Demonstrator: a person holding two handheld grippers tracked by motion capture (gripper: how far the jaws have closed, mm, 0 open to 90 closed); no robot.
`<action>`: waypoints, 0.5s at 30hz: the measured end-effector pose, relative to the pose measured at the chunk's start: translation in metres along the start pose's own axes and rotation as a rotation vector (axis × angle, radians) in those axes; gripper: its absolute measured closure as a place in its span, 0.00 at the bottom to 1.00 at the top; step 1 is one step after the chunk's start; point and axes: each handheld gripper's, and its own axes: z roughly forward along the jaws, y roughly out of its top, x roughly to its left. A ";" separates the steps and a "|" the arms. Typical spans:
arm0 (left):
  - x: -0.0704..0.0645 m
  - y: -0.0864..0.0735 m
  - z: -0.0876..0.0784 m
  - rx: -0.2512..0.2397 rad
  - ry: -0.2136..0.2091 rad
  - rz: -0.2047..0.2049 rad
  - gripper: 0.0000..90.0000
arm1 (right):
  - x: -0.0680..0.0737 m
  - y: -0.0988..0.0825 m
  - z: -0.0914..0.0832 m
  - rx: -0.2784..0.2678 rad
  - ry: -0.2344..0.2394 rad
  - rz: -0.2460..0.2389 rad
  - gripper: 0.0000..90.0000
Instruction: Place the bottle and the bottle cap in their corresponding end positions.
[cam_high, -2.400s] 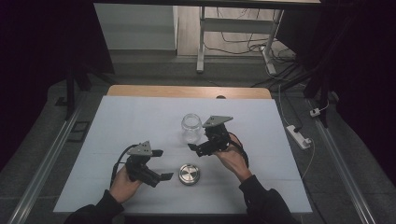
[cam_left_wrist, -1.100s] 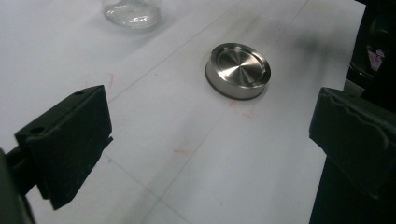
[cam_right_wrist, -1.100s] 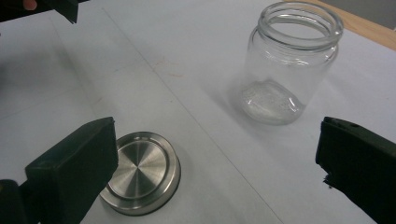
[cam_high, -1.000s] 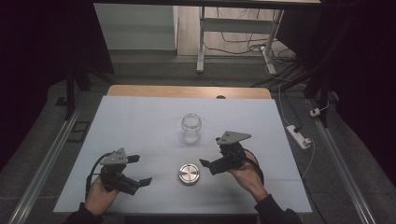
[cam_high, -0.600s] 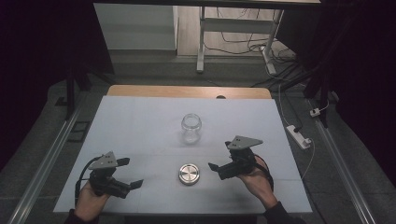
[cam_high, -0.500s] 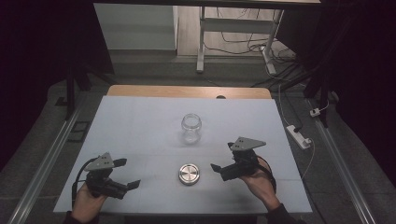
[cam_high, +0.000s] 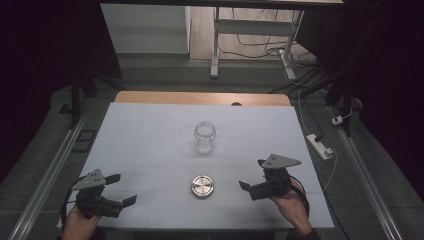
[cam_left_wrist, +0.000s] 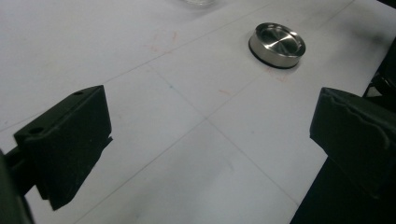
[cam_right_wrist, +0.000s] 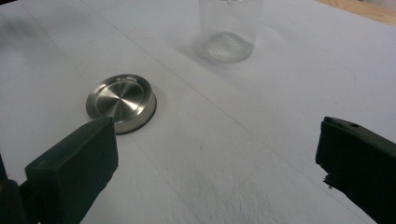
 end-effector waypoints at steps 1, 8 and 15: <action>0.001 -0.002 -0.001 0.000 0.003 -0.004 0.00 | 0.000 -0.002 -0.002 0.000 -0.006 0.003 0.00; 0.004 -0.013 -0.012 -0.011 0.027 -0.037 0.00 | -0.007 -0.018 -0.016 0.000 -0.063 0.037 0.00; 0.008 -0.022 -0.019 -0.023 0.038 -0.069 0.00 | -0.014 -0.036 -0.035 -0.013 -0.122 0.096 0.00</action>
